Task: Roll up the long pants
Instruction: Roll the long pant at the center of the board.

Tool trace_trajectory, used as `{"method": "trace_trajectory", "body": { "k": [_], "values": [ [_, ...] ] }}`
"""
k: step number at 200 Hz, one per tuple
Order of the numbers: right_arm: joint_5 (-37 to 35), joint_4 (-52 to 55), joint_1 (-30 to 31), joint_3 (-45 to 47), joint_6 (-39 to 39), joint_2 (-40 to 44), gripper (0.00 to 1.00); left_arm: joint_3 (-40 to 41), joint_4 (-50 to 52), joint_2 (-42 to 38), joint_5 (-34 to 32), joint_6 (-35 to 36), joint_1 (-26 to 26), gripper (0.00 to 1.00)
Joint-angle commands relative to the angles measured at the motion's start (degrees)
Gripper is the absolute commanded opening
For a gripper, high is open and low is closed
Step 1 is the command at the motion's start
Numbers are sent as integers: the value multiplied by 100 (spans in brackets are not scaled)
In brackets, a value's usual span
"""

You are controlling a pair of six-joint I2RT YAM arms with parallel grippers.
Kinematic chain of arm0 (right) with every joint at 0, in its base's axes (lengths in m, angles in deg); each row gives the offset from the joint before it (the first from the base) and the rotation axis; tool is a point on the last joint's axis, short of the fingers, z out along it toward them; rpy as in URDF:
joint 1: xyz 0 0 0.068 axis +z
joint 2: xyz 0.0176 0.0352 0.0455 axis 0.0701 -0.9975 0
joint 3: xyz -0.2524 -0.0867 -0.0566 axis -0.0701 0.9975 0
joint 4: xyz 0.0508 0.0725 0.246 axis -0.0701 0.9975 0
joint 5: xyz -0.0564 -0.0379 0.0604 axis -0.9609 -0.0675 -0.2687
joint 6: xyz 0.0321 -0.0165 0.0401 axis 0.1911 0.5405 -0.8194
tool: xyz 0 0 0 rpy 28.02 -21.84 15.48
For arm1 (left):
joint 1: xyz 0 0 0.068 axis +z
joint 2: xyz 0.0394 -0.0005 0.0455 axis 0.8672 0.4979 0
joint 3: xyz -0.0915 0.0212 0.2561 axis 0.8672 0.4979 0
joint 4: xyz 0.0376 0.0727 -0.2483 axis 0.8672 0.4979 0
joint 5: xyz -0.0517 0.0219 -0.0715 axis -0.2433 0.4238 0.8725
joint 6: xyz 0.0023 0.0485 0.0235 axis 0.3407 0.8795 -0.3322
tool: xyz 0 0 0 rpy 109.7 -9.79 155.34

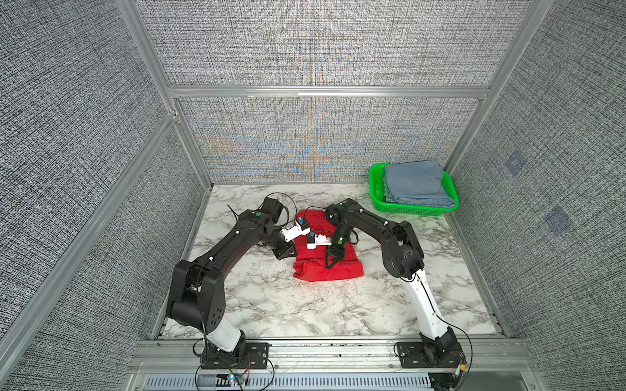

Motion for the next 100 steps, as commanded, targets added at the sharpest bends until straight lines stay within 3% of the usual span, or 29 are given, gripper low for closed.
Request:
{"method": "trace_trajectory", "body": {
  "k": [1, 100],
  "values": [
    [-181, -221, -36, -155, -32, -142, 0, -92, 163, -63, 58, 296, -127, 20],
    [-41, -222, -141, -713, -294, -641, 0, -619, 892, 313, -445, 811, -1338, 15]
  ]
}}
